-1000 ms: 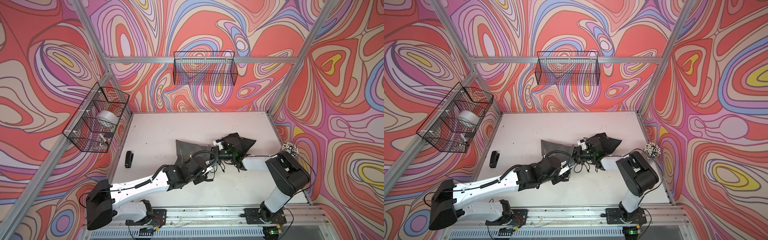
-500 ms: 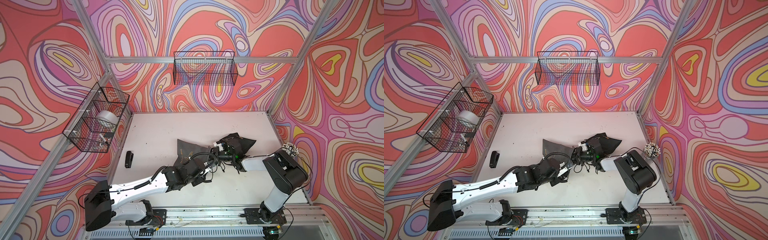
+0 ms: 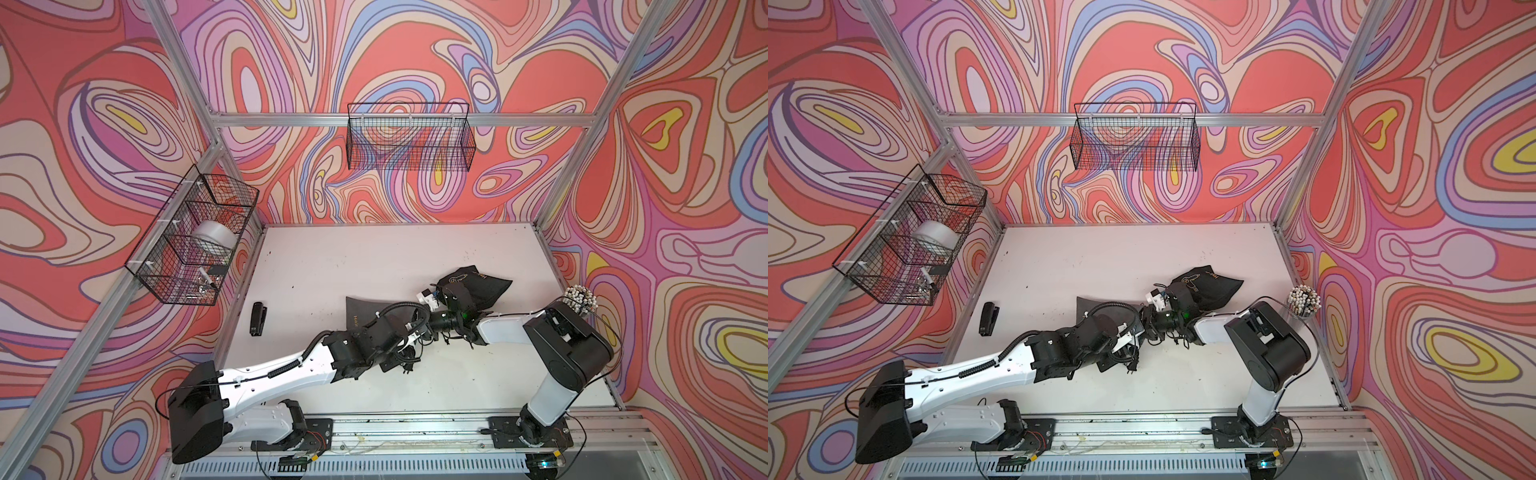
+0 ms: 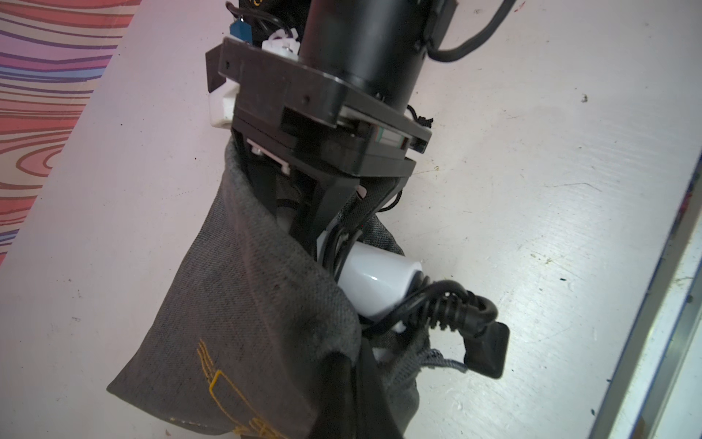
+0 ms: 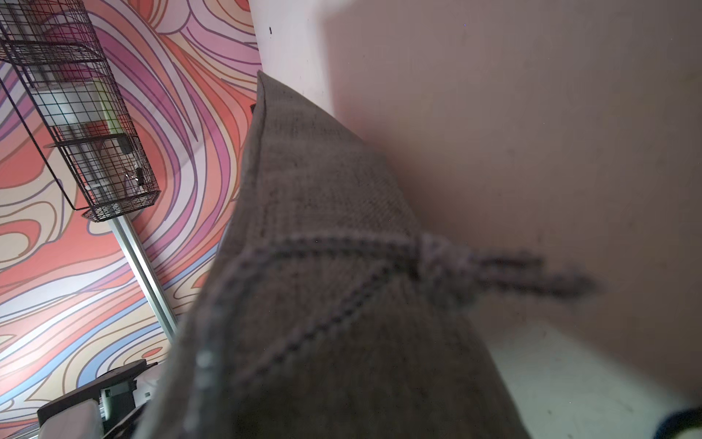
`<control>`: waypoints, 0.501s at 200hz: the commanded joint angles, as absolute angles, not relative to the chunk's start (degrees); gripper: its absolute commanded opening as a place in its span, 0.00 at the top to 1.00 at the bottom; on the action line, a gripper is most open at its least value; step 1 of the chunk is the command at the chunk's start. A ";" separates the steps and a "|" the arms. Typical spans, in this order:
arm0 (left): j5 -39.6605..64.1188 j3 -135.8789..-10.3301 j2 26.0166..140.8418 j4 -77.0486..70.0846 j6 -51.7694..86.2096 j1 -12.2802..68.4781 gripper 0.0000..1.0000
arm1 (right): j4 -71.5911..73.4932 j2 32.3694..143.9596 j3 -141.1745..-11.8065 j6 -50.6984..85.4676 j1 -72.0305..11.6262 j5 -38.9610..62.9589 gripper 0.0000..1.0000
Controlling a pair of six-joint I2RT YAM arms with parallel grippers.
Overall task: Pack away hair dryers
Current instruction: Place the hair dryer in the drawstring bag.
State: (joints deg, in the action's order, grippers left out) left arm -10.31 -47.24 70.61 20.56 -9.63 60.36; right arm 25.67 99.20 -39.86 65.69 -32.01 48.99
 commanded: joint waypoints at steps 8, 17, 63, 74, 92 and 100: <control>-12.32 -49.67 71.20 21.07 -9.39 59.66 0.96 | 25.27 97.02 -40.05 61.96 -33.06 49.08 1.00; -12.52 -50.28 71.51 21.64 -9.21 59.64 0.85 | 23.97 96.56 -39.85 61.29 -33.05 47.82 1.00; -15.03 -52.59 70.60 23.35 -7.13 59.66 0.32 | 19.82 94.04 -39.38 60.25 -33.82 41.98 1.00; -15.62 -53.06 69.65 22.73 -6.87 59.67 0.27 | 19.25 93.61 -39.30 59.98 -34.24 40.90 1.00; -16.59 -54.25 68.37 21.70 -6.77 59.60 0.23 | 18.79 93.04 -39.12 60.04 -34.69 39.49 1.00; -16.77 -54.89 68.27 21.12 -6.76 59.47 0.21 | 18.60 92.91 -39.11 60.04 -34.91 39.05 1.00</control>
